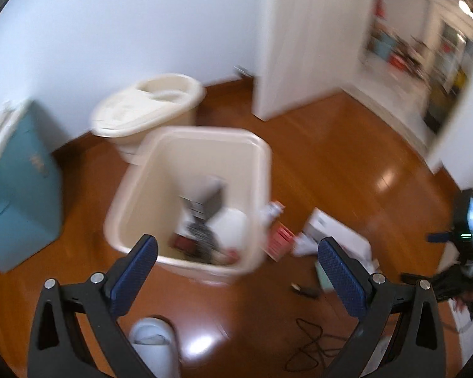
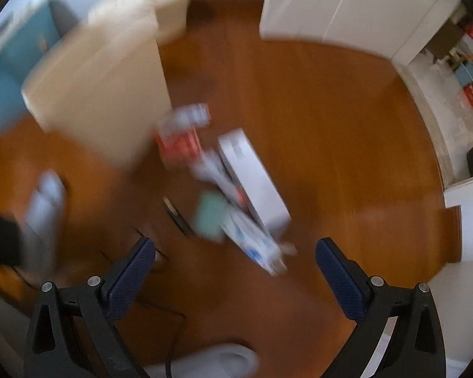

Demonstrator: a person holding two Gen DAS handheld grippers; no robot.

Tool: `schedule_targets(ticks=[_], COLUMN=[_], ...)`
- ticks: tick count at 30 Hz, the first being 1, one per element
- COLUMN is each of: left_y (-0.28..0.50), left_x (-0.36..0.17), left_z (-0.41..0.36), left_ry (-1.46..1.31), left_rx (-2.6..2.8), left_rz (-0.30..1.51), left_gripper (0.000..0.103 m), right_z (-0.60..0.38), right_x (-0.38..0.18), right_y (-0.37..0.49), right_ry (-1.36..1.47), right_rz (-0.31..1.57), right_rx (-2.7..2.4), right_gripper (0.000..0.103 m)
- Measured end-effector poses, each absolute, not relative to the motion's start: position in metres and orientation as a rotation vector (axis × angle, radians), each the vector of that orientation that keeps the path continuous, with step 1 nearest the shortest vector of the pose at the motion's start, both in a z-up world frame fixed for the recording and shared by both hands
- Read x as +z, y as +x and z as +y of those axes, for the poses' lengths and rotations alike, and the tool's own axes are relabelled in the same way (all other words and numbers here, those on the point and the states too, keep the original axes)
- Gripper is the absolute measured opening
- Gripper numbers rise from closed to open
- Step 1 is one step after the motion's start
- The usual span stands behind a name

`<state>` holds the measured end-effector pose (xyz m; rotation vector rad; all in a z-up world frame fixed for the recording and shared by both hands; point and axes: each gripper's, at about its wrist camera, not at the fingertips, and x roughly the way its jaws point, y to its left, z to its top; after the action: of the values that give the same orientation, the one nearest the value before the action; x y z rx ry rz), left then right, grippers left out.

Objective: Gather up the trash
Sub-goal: 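Grasp the white-blue medicine box with the right tool while the left tool grasps the mint-green box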

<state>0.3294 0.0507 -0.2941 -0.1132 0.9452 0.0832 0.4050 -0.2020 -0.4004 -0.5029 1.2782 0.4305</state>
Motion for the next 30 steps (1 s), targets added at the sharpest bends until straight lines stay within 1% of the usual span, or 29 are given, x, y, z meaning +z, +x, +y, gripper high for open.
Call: schedule_targets(ticks=[3,7,13,14,15,17,18,19,23,24,30], left_y=[0.333,0.343,0.362,0.365,0.367,0.367,0.368,0.368,0.365,0.365,0.372], left_x=[-0.332,-0.379,-0.414,-0.419,-0.423,-0.431,-0.434,-0.437,-0.447,-0.45,-0.485], left_z=[0.011,-0.02,-0.037,-0.039,-0.039,-0.042,-0.044,-0.045,-0.049,-0.05,-0.055], left_ry=[-0.055,-0.018,0.02,0.025,0.028,0.036,0.042,0.045,0.044,0.034,-0.06], left_rx=[0.037,0.019,0.012,0.014,0.015,0.011,0.011,0.01,0.017,0.02,0.033], left_rz=[1.015,1.105,1.152,1.16,1.166,1.179,1.186,1.188,1.199,1.209,1.269], left_gripper=[0.103,0.103,0.103,0.103,0.103,0.103,0.103,0.103,0.103,0.103,0.103], right_z=[-0.226,-0.236,-0.238,-0.238,-0.237,-0.234,-0.233,-0.233,-0.231,-0.231,-0.254], right_x=[-0.468,-0.54,-0.606,-0.613,-0.619,-0.636,-0.643,-0.646,-0.63,-0.626,-0.592], right_y=[0.404,0.419,0.452,0.456,0.458,0.459,0.459,0.459,0.444,0.439,0.411], right_ry=[-0.557,-0.6,-0.662,-0.665,-0.674,-0.685,-0.676,-0.665,-0.54,-0.533,-0.324], right_rz=[1.36,1.387,1.4,1.395,1.39,1.414,1.431,1.432,1.398,1.398,1.355], right_rx=[0.469,0.509,0.589,0.594,0.597,0.606,0.61,0.606,0.656,0.662,0.654], right_gripper=[0.101,0.1,0.099,0.099,0.096,0.076,0.061,0.052,0.034,0.017,0.017])
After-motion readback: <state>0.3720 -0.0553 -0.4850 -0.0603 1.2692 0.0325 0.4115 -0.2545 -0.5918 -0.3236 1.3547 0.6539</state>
